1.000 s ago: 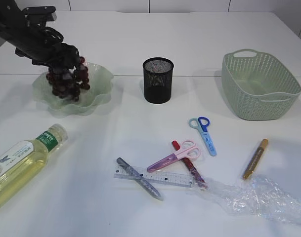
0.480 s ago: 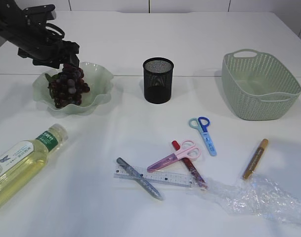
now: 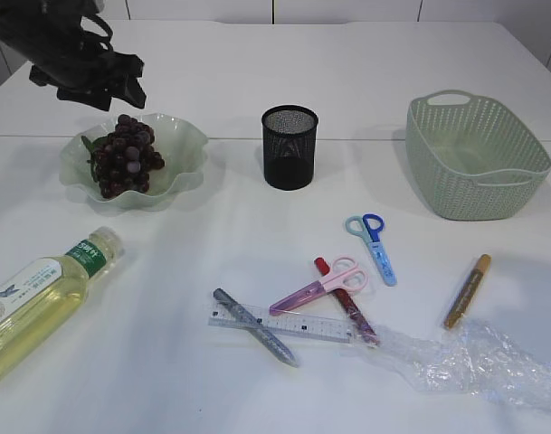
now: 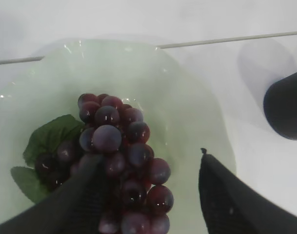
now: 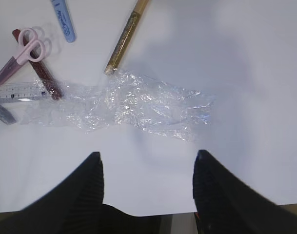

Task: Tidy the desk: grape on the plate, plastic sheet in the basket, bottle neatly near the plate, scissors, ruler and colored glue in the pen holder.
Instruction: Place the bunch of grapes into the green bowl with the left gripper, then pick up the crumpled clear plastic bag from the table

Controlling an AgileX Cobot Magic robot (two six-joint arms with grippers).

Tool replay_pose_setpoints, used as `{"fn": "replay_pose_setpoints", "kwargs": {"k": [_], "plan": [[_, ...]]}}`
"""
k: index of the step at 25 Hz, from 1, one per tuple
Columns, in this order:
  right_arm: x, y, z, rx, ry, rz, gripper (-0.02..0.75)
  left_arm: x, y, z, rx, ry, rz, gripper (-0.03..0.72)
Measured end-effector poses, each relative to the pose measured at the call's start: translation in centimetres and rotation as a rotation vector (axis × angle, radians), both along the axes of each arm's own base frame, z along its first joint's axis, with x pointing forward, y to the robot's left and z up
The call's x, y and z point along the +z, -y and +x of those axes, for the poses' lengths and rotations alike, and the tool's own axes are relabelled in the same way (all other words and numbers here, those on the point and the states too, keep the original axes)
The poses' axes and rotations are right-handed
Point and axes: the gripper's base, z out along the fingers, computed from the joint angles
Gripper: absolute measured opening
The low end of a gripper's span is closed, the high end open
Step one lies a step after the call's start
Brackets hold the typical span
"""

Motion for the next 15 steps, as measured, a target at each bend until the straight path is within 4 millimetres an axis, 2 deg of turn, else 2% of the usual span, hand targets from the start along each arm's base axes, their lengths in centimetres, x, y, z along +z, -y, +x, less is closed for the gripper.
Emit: {"fn": "replay_pose_setpoints", "kwargs": {"k": [5, 12, 15], "plan": [[0.0, 0.0, 0.0, 0.0, 0.0, -0.002, 0.44, 3.1, 0.0, -0.5, -0.062, -0.046, 0.044, 0.437], [0.0, 0.0, 0.0, 0.0, 0.0, -0.002, 0.44, 6.1, -0.5, -1.9, -0.091, -0.158, 0.107, 0.434], [0.0, 0.0, 0.0, 0.0, 0.0, -0.002, 0.44, 7.0, -0.5, -2.0, -0.076, -0.147, 0.102, 0.434]]}}
